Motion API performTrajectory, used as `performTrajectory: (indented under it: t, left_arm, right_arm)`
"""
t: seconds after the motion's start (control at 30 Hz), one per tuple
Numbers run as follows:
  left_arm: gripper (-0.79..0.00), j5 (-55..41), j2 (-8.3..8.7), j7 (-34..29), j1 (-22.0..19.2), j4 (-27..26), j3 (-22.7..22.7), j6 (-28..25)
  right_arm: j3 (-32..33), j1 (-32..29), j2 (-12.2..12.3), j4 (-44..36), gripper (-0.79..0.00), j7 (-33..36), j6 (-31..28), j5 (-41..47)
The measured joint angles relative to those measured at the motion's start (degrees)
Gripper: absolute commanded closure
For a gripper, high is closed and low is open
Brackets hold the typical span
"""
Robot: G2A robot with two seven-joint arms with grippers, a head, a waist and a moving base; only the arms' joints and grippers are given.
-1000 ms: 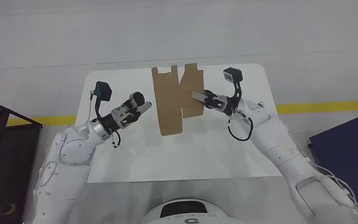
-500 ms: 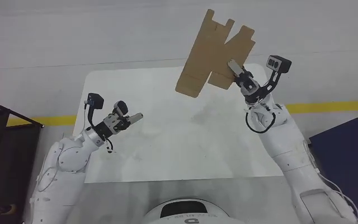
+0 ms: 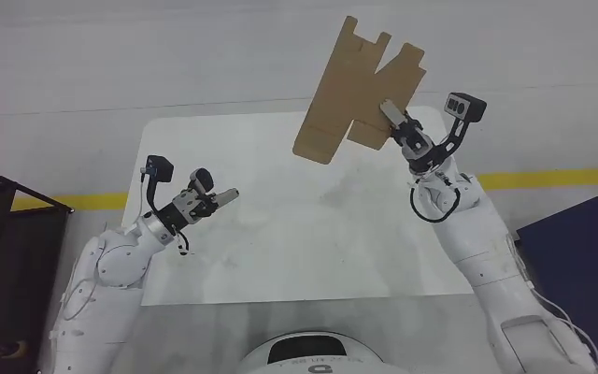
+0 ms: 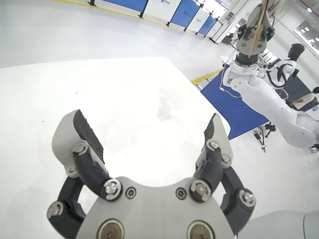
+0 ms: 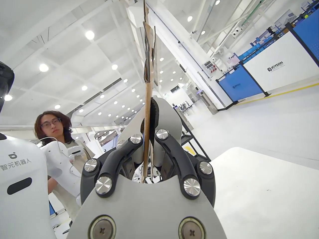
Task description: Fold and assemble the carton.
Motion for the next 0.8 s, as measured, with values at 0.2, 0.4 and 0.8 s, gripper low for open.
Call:
performTrajectory:
  t: [0.2, 0.4, 0.8]
  left_arm:
    - [-0.785, 0.00, 0.00, 0.00, 0.00, 0.00, 0.00, 0.00]
    - [-0.785, 0.00, 0.00, 0.00, 0.00, 0.00, 0.00, 0.00]
    - [-0.785, 0.00, 0.00, 0.00, 0.00, 0.00, 0.00, 0.00]
  right_arm:
    - [9.25, -1.64, 0.00, -8.14, 0.000, -7.60, 0.00, -22.52]
    - [5.15, -3.49, -1.22, -8.29, 0.000, -21.92, 0.00, -55.72]
    - [-7.22, -2.41, -0.83, -2.97, 0.000, -17.13, 1.30, -24.95]
